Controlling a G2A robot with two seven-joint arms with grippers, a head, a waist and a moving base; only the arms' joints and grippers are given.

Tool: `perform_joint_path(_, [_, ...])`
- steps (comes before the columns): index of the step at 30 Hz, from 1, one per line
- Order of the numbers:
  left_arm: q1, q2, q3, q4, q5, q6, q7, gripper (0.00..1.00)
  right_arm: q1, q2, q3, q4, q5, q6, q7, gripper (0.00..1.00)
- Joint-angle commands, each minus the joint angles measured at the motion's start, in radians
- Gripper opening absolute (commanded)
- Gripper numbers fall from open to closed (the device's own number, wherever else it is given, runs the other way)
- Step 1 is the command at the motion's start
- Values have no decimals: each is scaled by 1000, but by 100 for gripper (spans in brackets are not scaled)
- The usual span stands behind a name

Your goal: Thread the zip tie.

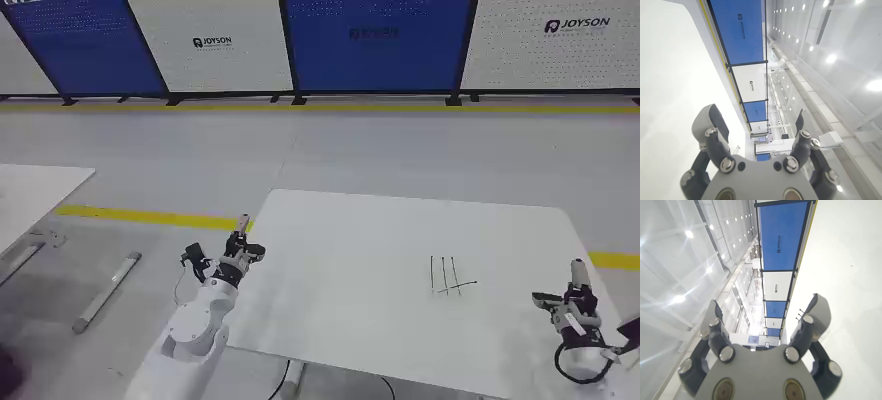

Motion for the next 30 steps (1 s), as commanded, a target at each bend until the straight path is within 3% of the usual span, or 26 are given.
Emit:
perform_joint_path(1, [0,0,0,0,0,0,0,100,-1,1,-11,-1,-8,12,38,100])
perform_joint_path(2, [0,0,0,0,0,0,0,100,13,9,-2,9,-20,48,157,100])
perform_joint_path(10, [0,0,0,0,0,0,0,100,90,46,132,29,-19,209,547,100])
perform_joint_path(13, [0,0,0,0,0,0,0,100,134,60,151,57,-42,240,692,100])
perform_joint_path(15, [0,0,0,0,0,0,0,100,155,64,164,75,-61,243,702,100])
perform_joint_path(30, [0,0,0,0,0,0,0,100,155,64,164,75,-61,243,702,100])
